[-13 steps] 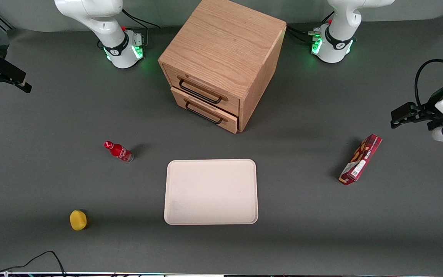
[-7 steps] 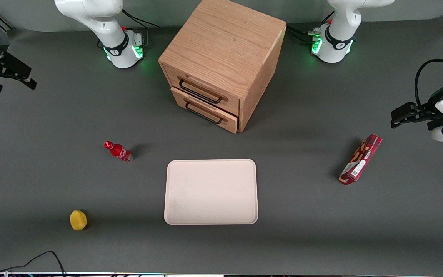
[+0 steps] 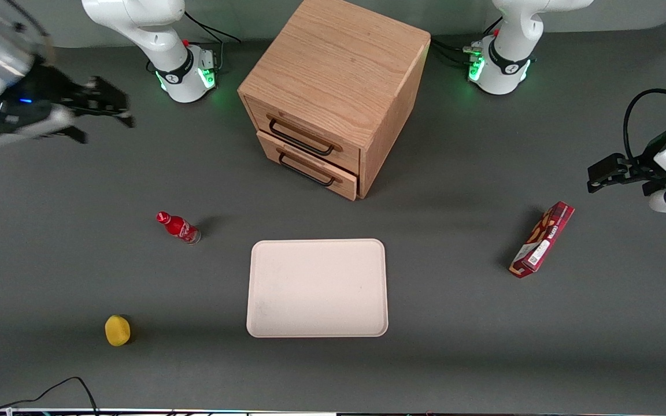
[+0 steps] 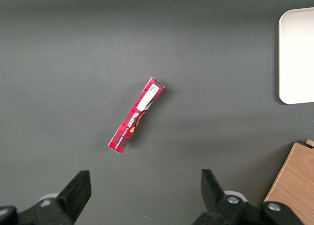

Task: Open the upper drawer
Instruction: 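Move the right gripper toward the upper drawer's black handle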

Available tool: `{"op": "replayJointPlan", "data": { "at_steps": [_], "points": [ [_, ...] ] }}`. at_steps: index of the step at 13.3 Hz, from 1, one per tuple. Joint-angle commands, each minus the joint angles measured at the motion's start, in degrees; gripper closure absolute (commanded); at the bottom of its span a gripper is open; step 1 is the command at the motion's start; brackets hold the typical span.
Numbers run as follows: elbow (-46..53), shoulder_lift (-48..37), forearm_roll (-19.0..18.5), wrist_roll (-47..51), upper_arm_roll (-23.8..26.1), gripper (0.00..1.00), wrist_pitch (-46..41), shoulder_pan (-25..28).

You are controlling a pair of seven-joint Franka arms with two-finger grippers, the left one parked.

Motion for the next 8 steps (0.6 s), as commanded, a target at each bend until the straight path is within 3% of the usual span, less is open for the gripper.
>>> {"op": "replayJointPlan", "data": {
  "at_steps": [1,8],
  "points": [
    [1.2,4.4,7.4,-1.4,1.7,0.00,0.1,0.0],
    [1.0,11.0,8.2,-11.5,8.9,0.00,1.8,1.0]
  ]
}}
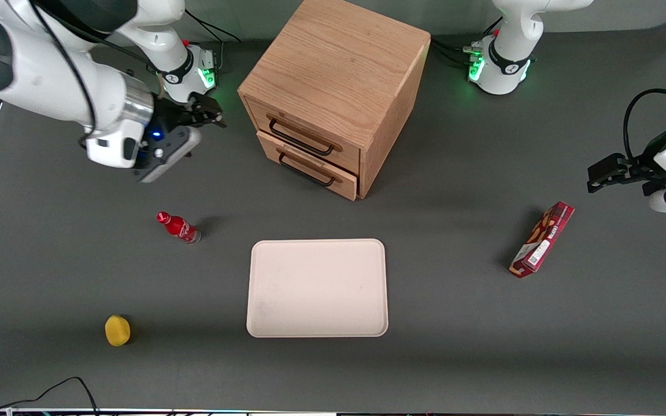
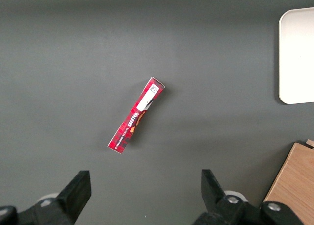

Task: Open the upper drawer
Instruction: 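Move the right gripper toward the upper drawer's black handle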

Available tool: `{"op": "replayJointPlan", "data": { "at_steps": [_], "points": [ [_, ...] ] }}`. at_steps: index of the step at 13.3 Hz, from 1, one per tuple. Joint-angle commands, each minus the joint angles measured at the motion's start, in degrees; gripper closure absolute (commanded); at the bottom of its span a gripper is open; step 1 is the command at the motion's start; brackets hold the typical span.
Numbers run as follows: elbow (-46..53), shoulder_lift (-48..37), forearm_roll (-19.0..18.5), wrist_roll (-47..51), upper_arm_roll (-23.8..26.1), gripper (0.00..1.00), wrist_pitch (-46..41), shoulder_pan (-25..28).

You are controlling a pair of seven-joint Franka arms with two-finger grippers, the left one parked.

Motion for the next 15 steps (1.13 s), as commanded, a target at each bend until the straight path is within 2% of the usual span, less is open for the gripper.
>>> {"op": "replayJointPlan", "data": {
  "at_steps": [1,9,13,15],
  "points": [
    [0.8,2.4,1.3,-3.8,1.7,0.00,0.1,0.2],
    [-5.7,2.4,1.2,-7.2,6.7,0.00,8.7,1.2],
    [-9.2,3.0,1.2,-6.9,7.2,0.00,14.7,2.2],
    [-9.4,3.4,-0.4,-6.8,7.2,0.00,16.5,4.1]
  ]
}}
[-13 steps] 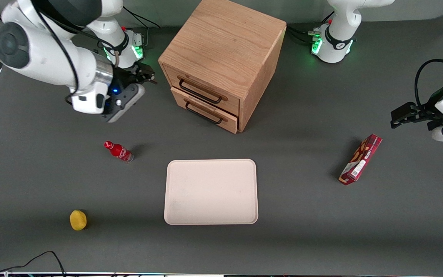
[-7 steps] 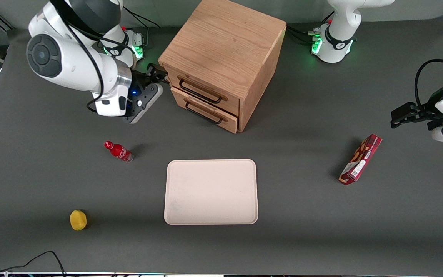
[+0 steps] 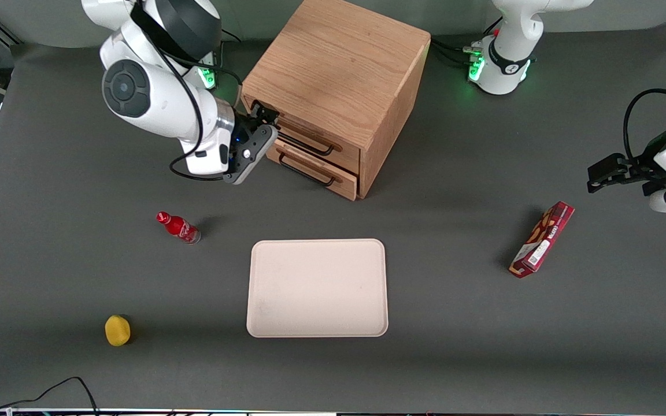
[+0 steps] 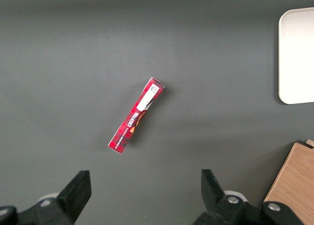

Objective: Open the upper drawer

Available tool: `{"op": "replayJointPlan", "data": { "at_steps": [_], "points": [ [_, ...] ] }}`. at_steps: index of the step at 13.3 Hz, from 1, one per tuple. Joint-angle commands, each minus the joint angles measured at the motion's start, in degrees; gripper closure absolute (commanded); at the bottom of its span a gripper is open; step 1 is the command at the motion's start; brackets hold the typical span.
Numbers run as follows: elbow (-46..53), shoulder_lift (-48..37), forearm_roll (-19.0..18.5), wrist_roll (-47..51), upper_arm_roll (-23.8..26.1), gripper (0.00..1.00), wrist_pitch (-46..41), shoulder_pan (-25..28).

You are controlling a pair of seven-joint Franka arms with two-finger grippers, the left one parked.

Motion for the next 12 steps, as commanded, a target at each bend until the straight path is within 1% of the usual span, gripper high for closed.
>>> {"op": "replayJointPlan", "data": {
  "at_steps": [1,4,6,8,12],
  "points": [
    [-0.9,0.5,-1.3,-0.8,-0.2,0.00,2.8,2.9],
    [-0.6,2.4,-8.0,2.7,-0.2,0.00,3.4,6.6],
    [-0.6,3.0,-9.6,3.0,-0.3,0.00,3.5,7.9],
    [-0.7,3.6,-13.4,3.1,-0.2,0.00,4.7,9.3],
    [-0.7,5.1,-14.7,5.8,-0.3,0.00,5.2,11.2]
  ]
}}
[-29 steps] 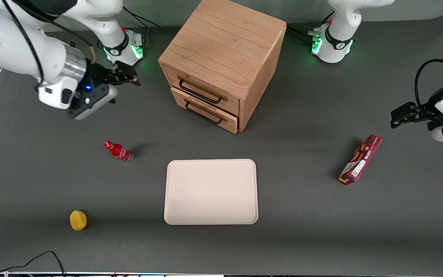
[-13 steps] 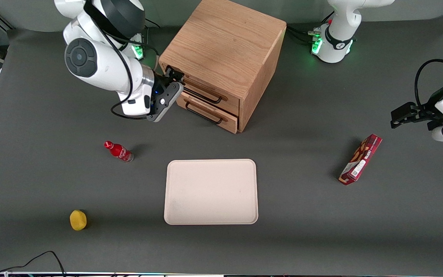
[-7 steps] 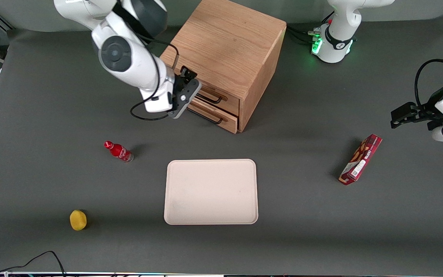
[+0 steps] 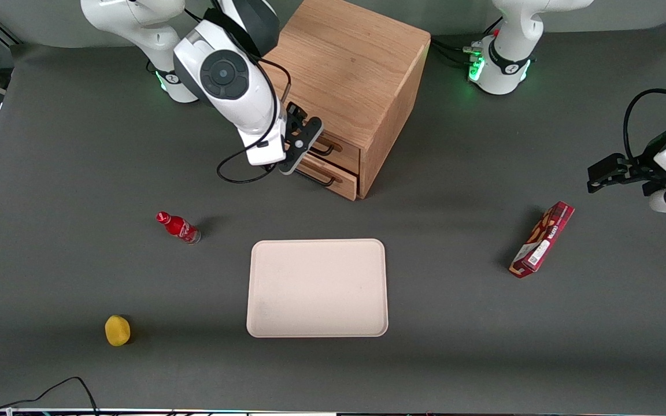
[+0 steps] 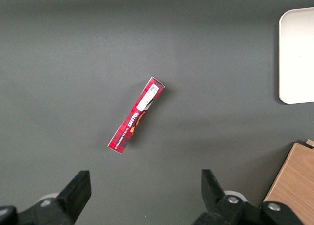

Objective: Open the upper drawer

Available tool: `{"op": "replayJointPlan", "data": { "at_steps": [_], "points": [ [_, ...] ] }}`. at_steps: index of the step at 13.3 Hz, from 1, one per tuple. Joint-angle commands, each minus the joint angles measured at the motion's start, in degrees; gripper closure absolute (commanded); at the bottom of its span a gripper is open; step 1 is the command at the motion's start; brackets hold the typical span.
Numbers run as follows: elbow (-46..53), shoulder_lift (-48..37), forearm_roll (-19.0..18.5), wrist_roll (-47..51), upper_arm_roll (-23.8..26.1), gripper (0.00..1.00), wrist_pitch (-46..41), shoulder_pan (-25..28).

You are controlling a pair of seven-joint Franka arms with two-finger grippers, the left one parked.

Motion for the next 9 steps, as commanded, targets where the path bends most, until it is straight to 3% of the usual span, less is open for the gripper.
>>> {"op": "replayJointPlan", "data": {
  "at_steps": [1,9],
  "points": [
    [0.4,1.2,-1.8,2.7,-0.4,0.00,0.9,1.9],
    [-1.4,1.9,-2.2,3.8,-0.3,0.00,3.0,2.0]
  ]
}}
